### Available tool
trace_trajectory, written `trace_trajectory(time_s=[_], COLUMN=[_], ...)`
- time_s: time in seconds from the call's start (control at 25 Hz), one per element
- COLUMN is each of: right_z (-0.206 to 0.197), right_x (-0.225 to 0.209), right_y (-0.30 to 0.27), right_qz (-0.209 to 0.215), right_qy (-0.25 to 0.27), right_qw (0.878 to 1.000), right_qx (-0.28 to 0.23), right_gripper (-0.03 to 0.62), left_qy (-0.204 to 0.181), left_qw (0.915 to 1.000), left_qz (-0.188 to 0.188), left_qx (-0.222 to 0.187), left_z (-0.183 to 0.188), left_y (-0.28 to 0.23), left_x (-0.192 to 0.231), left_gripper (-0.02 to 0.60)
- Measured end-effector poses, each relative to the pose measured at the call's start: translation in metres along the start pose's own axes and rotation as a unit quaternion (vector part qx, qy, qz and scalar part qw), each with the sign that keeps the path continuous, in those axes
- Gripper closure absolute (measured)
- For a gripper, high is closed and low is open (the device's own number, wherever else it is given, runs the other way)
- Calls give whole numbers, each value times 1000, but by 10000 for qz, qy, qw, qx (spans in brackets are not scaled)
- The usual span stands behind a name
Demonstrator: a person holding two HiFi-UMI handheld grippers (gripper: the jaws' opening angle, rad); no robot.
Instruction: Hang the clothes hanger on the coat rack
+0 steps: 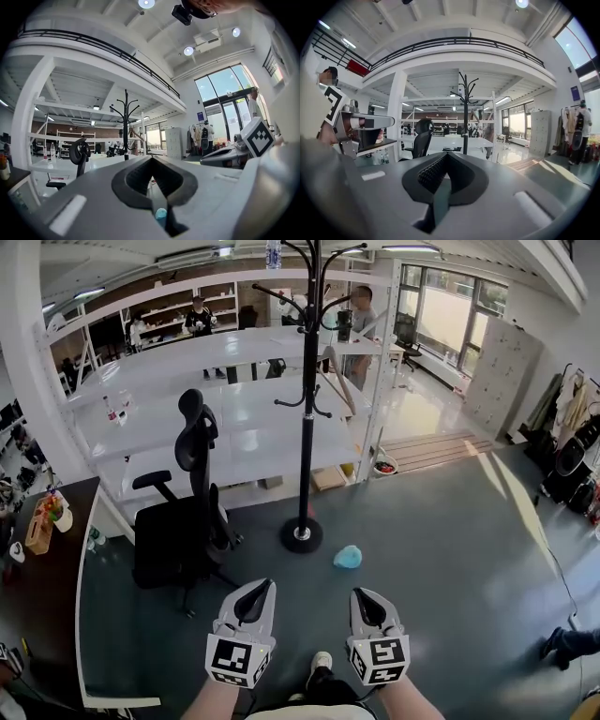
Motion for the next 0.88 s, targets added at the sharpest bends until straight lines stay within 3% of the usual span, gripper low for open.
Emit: trace_trajectory(time_s=[0.32,0.88], right_z=[2,0], right_x=[27,36], right_y=[18,14], right_qz=[-13,25], right_qy=[-19,26], right_qw=[10000,9999], right_qx=[15,135], right_gripper=[569,568], left_qy=[83,390], left_qw=[10000,9992], left_qz=[-37,33], left_qx=[-6,-49], left_z=[1,-7], left_y=[30,36], left_x=[3,10], left_gripper=[581,581])
Point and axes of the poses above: the fingertips, and each gripper's own axes: y backward along the fingers, x to its left, z out of its top, the point moved 10 cm from there along y, backward along the fingers, and after that the axes turned 1 degree about -y, right-handed, at the moved point
